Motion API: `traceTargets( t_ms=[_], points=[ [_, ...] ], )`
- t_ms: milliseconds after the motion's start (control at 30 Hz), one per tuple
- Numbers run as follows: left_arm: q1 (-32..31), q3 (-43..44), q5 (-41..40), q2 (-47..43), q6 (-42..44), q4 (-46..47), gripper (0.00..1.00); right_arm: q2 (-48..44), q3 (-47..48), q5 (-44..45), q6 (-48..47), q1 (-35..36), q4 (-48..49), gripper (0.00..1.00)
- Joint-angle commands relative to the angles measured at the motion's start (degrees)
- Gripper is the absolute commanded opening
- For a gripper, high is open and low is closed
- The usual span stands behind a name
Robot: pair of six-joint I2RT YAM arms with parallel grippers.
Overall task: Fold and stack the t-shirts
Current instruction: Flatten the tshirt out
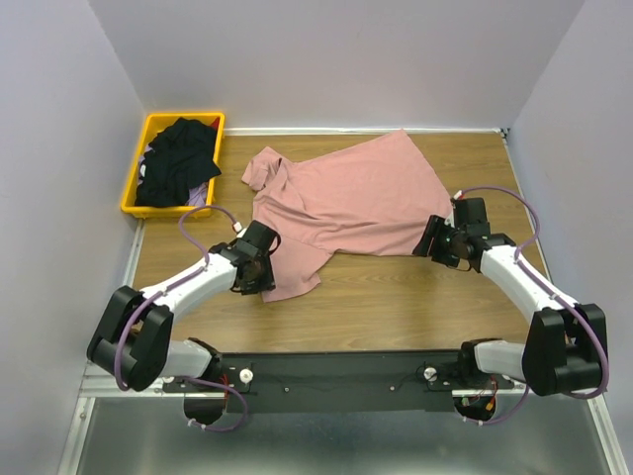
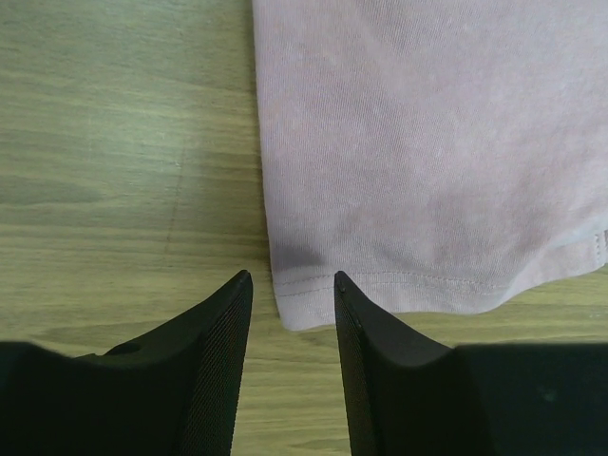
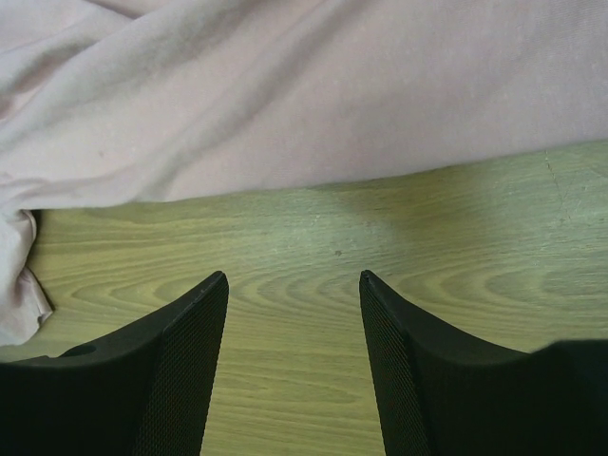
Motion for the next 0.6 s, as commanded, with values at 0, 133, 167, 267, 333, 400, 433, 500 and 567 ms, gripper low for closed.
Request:
traceTargets(
  t_ms=[0, 133, 167, 267, 333, 400, 433, 500, 567],
  points=[
    [-1.2, 0.6, -0.1, 2.1, -1.4, -2.0, 0.48, -1.3, -1.1, -1.3, -1.0, 0.4, 1.3, 0.65],
    [-2.0, 1.1, 0.0, 4.8, -1.4, -2.1, 0.48, -1.8, -1.3, -1.6, -1.0, 0.5, 1.8, 0.65],
    [-2.1, 1.0, 0.0, 5.2, -1.5, -2.0, 0.47, -2.2, -1.3, -1.7, -1.0, 0.4, 1.9, 0.65],
    [-2.0, 0.9, 0.3, 6.5, -1.9, -1.9, 0.45, -2.6, -1.6, -1.5, -1.1, 0.5, 2.1, 0.65],
    [-2.1, 0.9, 0.7, 7.0, -2.1, -1.9, 0.42, -3.1, -1.9, -1.2, -1.1, 0.4, 2.2, 0.65],
    [-2.5, 0.9, 1.0, 7.4, -2.2, -1.9, 0.35, -3.8, -2.0, -0.4, -1.0, 0.5, 2.3, 0.65],
    [-2.5, 0.9, 1.2, 7.4, -2.4, -2.0, 0.33, -4.0, -2.0, 0.0, -1.1, 0.5, 2.3, 0.65],
    [-2.8, 0.8, 1.4, 7.5, -2.5, -2.1, 0.24, -4.2, -2.0, 0.9, -1.0, 0.4, 2.3, 0.65],
    [-2.7, 1.1, 1.3, 7.0, -2.7, -2.5, 0.15, -4.1, -2.1, 1.4, -0.9, 0.5, 2.3, 0.65]
  ],
)
